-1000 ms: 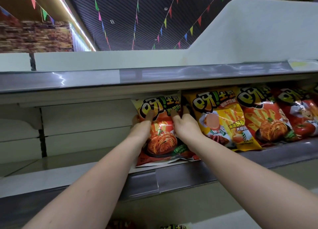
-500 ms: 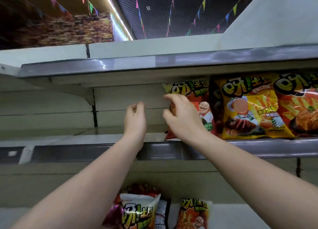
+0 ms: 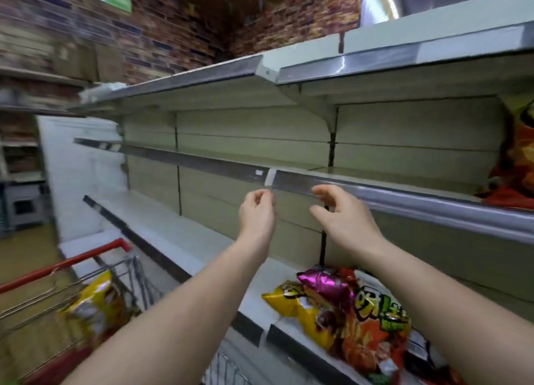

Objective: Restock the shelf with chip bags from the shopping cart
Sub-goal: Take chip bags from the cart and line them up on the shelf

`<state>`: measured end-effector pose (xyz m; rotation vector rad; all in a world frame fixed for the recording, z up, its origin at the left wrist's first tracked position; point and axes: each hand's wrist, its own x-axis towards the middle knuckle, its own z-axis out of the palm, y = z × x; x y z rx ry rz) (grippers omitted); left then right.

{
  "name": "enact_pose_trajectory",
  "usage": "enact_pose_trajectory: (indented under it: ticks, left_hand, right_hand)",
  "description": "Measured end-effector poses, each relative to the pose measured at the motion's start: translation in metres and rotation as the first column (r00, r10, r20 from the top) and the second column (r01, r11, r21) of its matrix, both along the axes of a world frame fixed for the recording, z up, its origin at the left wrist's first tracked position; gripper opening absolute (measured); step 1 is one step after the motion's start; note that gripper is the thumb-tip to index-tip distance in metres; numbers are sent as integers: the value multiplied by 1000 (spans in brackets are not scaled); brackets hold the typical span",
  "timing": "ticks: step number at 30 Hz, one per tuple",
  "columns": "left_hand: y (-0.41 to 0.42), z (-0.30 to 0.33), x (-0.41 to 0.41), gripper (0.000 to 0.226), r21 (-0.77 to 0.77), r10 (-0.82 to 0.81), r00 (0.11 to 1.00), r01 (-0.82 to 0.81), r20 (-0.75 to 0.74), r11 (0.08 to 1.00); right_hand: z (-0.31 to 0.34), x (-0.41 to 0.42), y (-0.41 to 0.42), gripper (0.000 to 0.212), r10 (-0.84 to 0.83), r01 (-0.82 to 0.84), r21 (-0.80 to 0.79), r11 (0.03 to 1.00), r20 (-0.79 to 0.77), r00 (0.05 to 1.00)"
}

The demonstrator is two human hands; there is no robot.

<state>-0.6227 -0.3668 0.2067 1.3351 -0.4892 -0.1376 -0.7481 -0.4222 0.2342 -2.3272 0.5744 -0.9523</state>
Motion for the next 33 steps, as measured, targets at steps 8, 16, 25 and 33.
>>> enact_pose_trajectory:
  ticks: [8, 16, 25, 33]
  left_hand:
    - [102, -72, 83, 11, 125, 169, 972, -149, -163, 981]
    - [210, -145, 193, 21, 251, 301, 919, -238, -255, 938]
    - [259, -225, 256, 19, 414, 401, 825, -229, -397, 881]
    - [244, -283, 264, 19, 454, 476, 722, -248, -502, 855]
  right_hand:
    - [-68, 106, 74, 37, 212, -191, 159, 969, -133, 968]
    - [-138, 215, 152, 41, 383, -267, 385, 883, -265, 885]
    - [-211, 292, 195, 41, 444, -179, 594, 784, -337, 830]
    - [-283, 331, 173, 37, 503, -77, 730, 679, -387, 773]
